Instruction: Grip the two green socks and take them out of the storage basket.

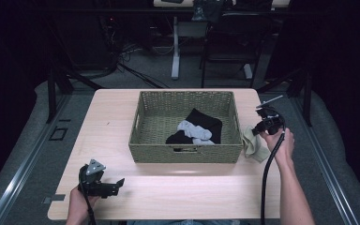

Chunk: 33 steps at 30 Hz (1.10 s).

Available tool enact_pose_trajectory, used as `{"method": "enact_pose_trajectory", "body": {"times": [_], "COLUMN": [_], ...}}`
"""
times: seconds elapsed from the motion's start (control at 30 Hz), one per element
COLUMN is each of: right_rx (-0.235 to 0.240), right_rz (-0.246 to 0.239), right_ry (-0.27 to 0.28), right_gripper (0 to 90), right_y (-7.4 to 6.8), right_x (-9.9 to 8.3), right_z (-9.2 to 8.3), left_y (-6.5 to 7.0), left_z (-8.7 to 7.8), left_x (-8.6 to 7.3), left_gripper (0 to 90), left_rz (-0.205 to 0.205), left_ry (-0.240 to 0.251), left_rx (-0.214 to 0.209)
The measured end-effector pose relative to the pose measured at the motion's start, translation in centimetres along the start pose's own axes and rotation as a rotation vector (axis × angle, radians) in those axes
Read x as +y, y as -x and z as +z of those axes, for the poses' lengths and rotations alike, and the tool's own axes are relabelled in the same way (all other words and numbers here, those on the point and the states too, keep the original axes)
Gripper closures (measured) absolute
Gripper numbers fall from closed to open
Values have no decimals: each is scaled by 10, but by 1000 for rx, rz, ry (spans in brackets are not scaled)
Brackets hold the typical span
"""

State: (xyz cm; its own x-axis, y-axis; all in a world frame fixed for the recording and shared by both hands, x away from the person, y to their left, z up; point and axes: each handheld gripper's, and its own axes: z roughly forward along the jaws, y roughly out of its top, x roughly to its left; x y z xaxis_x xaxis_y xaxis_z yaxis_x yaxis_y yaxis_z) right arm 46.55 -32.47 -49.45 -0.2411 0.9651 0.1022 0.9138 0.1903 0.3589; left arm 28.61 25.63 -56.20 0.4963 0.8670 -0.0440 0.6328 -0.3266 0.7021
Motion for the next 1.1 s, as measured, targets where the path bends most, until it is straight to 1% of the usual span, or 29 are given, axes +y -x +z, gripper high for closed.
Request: {"method": "enact_pose_trajectory", "body": {"times": [0.03,0.1,0.13,0.23,0.27,0.3,0.33,0.4,0.43,0.47,0.53,0.6,0.73,0.77,0.8,0.83,0.87,0.9,1.0,1.03,1.07,1.1], "right_rx": [8,-12,-2,7,1,8,4,5,14,17,20,20,23,33,26,33,25,32,26,26,24,21], "right_rz": [5,3,9,14,13,15,19,17,12,8,-3,-17,-55,-51,-73,-75,-81,-83,-108,-108,-131,-136], "right_ry": [-4,-25,-24,-24,-22,-11,0,22,40,47,83,96,124,139,139,148,151,165,172,172,177,178], "right_gripper": [867,861,855,775,733,686,662,548,497,458,385,318,229,216,199,178,163,155,138,138,129,129], "right_y": [1,2,3,5,6,6,6,6,6,6,5,3,-3,-5,-6,-8,-10,-12,-17,-17,-21,-22], "right_x": [-1,-3,-4,-7,-8,-9,-10,-13,-16,-18,-23,-28,-39,-42,-46,-49,-53,-56,-69,-69,-79,-82], "right_z": [6,14,18,21,20,18,15,8,4,-1,-11,-20,-39,-43,-48,-51,-54,-57,-63,-63,-65,-65], "left_y": [0,0,0,0,0,0,0,0,0,0,1,1,1,0,0,0,0,0,0,0,1,1], "left_z": [0,0,0,0,0,0,0,0,0,-1,-1,0,-1,-1,-1,-1,-1,-1,-1,-1,-1,-1], "left_x": [0,0,0,0,0,0,0,0,0,0,0,0,0,0,0,0,0,0,0,0,0,0], "left_gripper": [11,10,10,11,10,10,10,10,10,10,10,10,10,10,10,10,10,10,10,10,10,10], "left_rz": [3,3,2,-2,1,4,5,2,3,4,6,3,4,5,6,7,5,5,7,7,7,6], "left_ry": [-1,0,1,0,0,1,1,2,0,2,1,-1,1,1,2,2,1,2,2,2,0,0], "left_rx": [-1,-3,-3,-1,-1,-2,-2,-2,-1,-2,-2,-2,-2,-2,-2,-1,-1,-1,-1,-1,-3,-2]}}
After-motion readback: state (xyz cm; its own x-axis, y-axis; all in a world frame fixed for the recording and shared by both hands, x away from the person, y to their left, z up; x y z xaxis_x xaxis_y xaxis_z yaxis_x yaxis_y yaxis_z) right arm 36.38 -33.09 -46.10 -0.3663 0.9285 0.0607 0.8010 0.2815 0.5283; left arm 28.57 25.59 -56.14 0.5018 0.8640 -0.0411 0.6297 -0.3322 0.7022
